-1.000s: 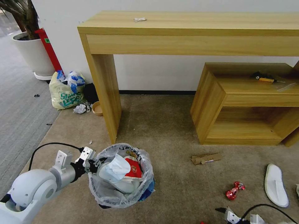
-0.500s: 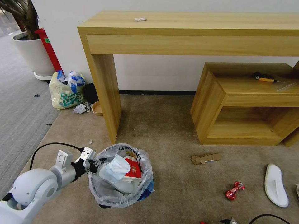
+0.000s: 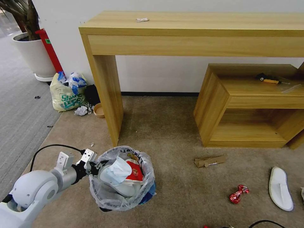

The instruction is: Pick up the trash bin and place the garbage on the floor into it.

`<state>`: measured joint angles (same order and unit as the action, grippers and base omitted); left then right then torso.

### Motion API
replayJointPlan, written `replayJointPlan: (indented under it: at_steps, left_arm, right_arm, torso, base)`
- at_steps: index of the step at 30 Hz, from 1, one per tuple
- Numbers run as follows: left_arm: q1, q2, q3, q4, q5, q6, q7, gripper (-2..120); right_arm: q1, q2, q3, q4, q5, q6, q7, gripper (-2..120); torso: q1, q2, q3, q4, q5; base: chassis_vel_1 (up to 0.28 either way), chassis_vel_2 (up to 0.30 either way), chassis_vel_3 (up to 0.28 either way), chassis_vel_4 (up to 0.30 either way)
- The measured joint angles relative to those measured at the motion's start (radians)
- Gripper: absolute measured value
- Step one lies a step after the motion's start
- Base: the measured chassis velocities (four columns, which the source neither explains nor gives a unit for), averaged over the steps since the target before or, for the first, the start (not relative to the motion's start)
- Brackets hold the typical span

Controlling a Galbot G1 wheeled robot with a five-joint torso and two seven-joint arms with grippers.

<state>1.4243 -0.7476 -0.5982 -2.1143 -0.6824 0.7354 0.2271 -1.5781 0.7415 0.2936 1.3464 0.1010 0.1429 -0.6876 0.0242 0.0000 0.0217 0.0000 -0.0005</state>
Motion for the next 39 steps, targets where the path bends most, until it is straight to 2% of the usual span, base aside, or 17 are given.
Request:
replayJointPlan:
  at_steps: [3, 6, 8, 9, 10, 12, 17, 22, 30, 39]
  left_arm:
    - [-0.002, 0.004, 0.000, 0.000, -0.004, 0.000, 0.001, 0]
    - [-0.001, 0.006, -0.001, -0.002, -0.005, 0.000, 0.002, 0]
    - [-0.001, 0.006, -0.001, -0.004, -0.005, 0.000, 0.002, 0]
    - [0.000, 0.006, -0.002, -0.006, -0.005, 0.000, 0.003, 0]
    - [0.000, 0.006, -0.002, -0.006, -0.005, 0.000, 0.003, 0]
    - [0.000, 0.007, -0.003, -0.007, -0.005, 0.000, 0.003, 0]
    - [0.002, 0.007, -0.004, -0.011, -0.005, 0.000, 0.004, 0]
    - [0.003, 0.008, -0.005, -0.014, -0.005, 0.000, 0.004, 0]
    - [-0.005, 0.014, -0.001, -0.015, -0.006, 0.000, 0.004, 0]
    - [-0.010, 0.013, 0.007, -0.010, -0.007, 0.000, 0.005, 0]
  right_arm:
    - [0.011, 0.005, -0.007, -0.010, 0.001, 0.000, 0.002, 55]
    - [0.019, 0.010, -0.009, -0.016, 0.007, -0.003, 0.005, 40]
    - [0.020, 0.010, -0.009, -0.016, 0.007, -0.004, 0.006, 37]
    - [0.020, 0.012, -0.009, -0.017, 0.007, -0.005, 0.007, 30]
    - [0.020, 0.012, -0.009, -0.017, 0.007, -0.005, 0.007, 30]
    - [0.020, 0.015, -0.007, -0.017, 0.007, -0.006, 0.006, 22]
    - [0.014, 0.022, 0.000, -0.020, 0.005, -0.006, 0.006, 6]
    - [-0.001, 0.027, 0.022, -0.004, 0.006, -0.011, 0.006, 4]
    - [0.013, 0.028, 0.083, 0.077, 0.079, -0.047, 0.024, 3]
    - [0.136, 0.007, 0.093, 0.204, 0.231, -0.129, 0.059, 3]
  torso:
    - [0.000, 0.000, 0.000, 0.0000, -0.0005]
    - [0.000, 0.000, 0.000, -0.0002, -0.0009]
    - [0.000, 0.000, 0.000, -0.0001, -0.0009]
    - [0.000, 0.000, 0.000, 0.0001, -0.0007]
    - [0.000, 0.000, 0.000, 0.0001, -0.0007]
    - [0.000, 0.000, 0.000, 0.0001, 0.0006]
    - [0.000, 0.000, 0.000, 0.0001, 0.0005]
    - [0.000, 0.000, 0.000, -0.0001, 0.0007]
    - [0.000, 0.000, 0.000, -0.0002, 0.0002]
    - [0.000, 0.000, 0.000, -0.0001, 0.0000]
  base:
    - [0.000, 0.000, 0.000, 0.000]
    - [0.000, 0.000, 0.000, 0.000]
    - [0.000, 0.000, 0.000, 0.000]
    - [0.000, 0.000, 0.000, 0.000]
    - [0.000, 0.000, 0.000, 0.000]
    - [0.000, 0.000, 0.000, 0.000]
    - [0.000, 0.000, 0.000, 0.000]
    - [0.000, 0.000, 0.000, 0.000]
    - [0.000, 0.000, 0.000, 0.000]
    - [0.000, 0.000, 0.000, 0.000]
